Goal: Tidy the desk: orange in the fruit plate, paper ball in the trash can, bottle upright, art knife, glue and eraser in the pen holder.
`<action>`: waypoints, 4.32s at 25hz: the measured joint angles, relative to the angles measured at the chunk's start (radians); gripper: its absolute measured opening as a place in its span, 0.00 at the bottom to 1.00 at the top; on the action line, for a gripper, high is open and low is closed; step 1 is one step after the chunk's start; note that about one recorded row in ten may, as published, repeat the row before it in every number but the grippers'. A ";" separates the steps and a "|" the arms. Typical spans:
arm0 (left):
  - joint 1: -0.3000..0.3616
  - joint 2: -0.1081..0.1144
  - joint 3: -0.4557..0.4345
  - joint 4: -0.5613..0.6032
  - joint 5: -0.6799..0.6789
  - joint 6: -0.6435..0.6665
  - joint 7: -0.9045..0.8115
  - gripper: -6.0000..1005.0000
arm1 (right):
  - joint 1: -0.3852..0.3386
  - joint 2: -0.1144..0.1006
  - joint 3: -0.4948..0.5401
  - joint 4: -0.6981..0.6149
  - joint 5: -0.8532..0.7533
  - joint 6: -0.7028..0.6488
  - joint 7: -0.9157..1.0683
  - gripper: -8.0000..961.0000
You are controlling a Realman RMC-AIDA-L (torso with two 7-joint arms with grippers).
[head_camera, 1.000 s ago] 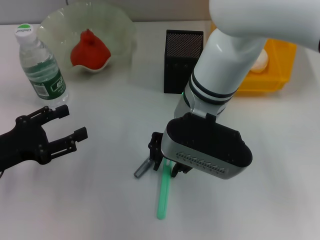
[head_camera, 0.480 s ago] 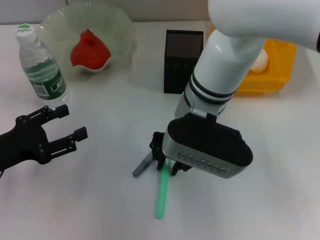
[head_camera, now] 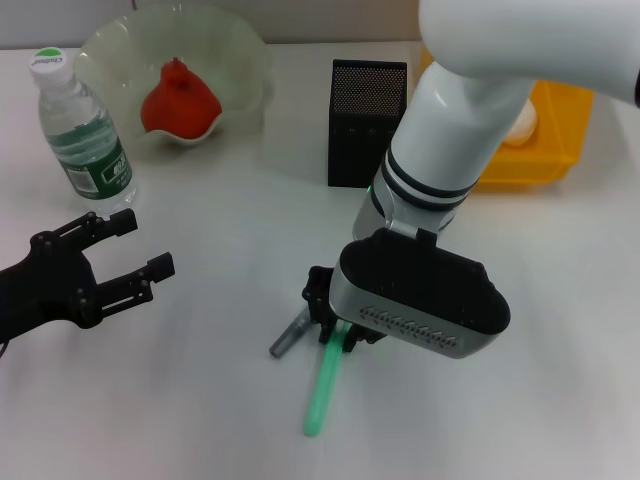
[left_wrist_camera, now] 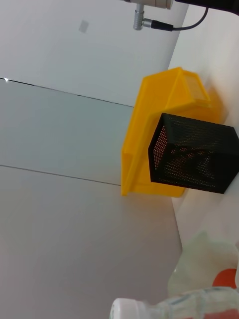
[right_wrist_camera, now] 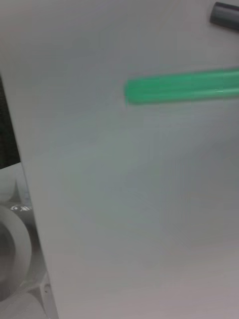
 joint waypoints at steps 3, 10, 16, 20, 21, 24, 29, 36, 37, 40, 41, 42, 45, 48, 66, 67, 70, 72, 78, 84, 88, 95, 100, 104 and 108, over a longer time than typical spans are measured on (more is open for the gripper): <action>0.000 0.000 0.000 0.000 0.000 0.000 0.000 0.80 | -0.002 0.000 0.000 -0.005 0.000 -0.005 0.001 0.22; 0.001 0.000 -0.003 0.000 0.000 0.000 0.000 0.80 | -0.006 0.000 0.002 -0.010 -0.006 -0.010 0.007 0.20; 0.008 0.000 -0.012 0.000 0.000 0.000 -0.001 0.80 | -0.029 -0.002 0.041 -0.061 -0.027 -0.083 0.040 0.19; 0.010 0.001 -0.015 0.000 0.000 0.011 -0.001 0.80 | -0.067 -0.003 0.135 -0.121 -0.088 -0.140 0.076 0.19; 0.010 0.003 -0.016 0.000 0.000 0.013 -0.001 0.80 | -0.078 -0.003 0.155 -0.137 -0.098 -0.154 0.087 0.19; 0.010 0.005 -0.018 0.002 0.000 0.020 -0.004 0.80 | -0.097 -0.003 0.215 -0.174 -0.106 -0.196 0.123 0.19; 0.007 0.012 -0.025 0.007 -0.001 0.043 -0.006 0.80 | -0.133 -0.004 0.330 -0.224 -0.106 -0.248 0.189 0.19; 0.003 0.031 -0.039 0.009 -0.003 0.105 -0.011 0.80 | -0.205 -0.002 0.458 -0.243 -0.079 -0.240 0.283 0.19; 0.003 0.032 -0.044 0.008 -0.003 0.111 -0.010 0.80 | -0.221 -0.002 0.474 -0.239 -0.064 -0.235 0.290 0.19; 0.004 0.032 -0.057 0.003 -0.003 0.132 -0.004 0.80 | -0.274 -0.006 0.513 -0.238 -0.016 -0.216 0.293 0.19; 0.005 0.032 -0.058 0.003 -0.003 0.134 -0.004 0.80 | -0.296 -0.008 0.526 -0.241 -0.003 -0.211 0.292 0.19; 0.005 0.030 -0.060 0.003 -0.003 0.141 -0.004 0.80 | -0.320 -0.008 0.544 -0.244 0.008 -0.207 0.285 0.19; 0.007 0.022 -0.075 0.001 -0.005 0.163 -0.007 0.80 | -0.404 -0.009 0.627 -0.238 0.051 -0.212 0.232 0.19; 0.006 0.011 -0.081 0.001 -0.005 0.168 -0.013 0.80 | -0.439 -0.010 0.669 -0.229 0.087 -0.229 0.198 0.19; -0.024 0.006 -0.091 -0.041 -0.006 0.191 -0.027 0.80 | -0.632 -0.010 0.947 0.030 0.462 -0.342 -0.078 0.19; -0.027 0.008 -0.090 -0.040 -0.006 0.194 -0.030 0.80 | -0.635 -0.010 0.948 0.050 0.488 -0.340 -0.079 0.19; -0.032 0.012 -0.086 -0.035 -0.005 0.205 -0.036 0.80 | -0.640 -0.010 0.948 0.117 0.557 -0.338 -0.079 0.19; -0.033 0.013 -0.083 -0.034 -0.003 0.209 -0.037 0.80 | -0.644 -0.011 0.948 0.150 0.588 -0.337 -0.080 0.19; -0.040 0.015 -0.059 -0.032 0.007 0.216 -0.031 0.80 | -0.645 -0.006 0.935 0.223 0.599 -0.281 -0.194 0.19; -0.041 0.017 -0.043 -0.031 0.008 0.221 -0.028 0.80 | -0.649 -0.005 0.948 0.231 0.677 -0.264 -0.311 0.19; -0.039 0.016 -0.043 -0.031 0.008 0.220 -0.026 0.80 | -0.655 -0.005 0.948 0.234 0.741 -0.245 -0.470 0.19; -0.038 0.011 0.021 -0.032 0.025 0.213 -0.007 0.80 | -0.651 -0.003 0.938 0.249 0.759 -0.184 -0.797 0.19; -0.048 0.006 0.035 -0.031 0.065 0.202 0.015 0.80 | -0.654 -0.003 0.944 0.250 0.774 -0.181 -0.984 0.19; -0.049 -0.002 0.035 -0.031 0.071 0.193 0.058 0.80 | -0.660 -0.001 0.936 0.279 0.850 -0.181 -1.215 0.19; -0.049 -0.004 0.032 -0.035 0.071 0.187 0.087 0.80 | -0.653 0.000 0.935 0.320 0.928 -0.184 -1.437 0.19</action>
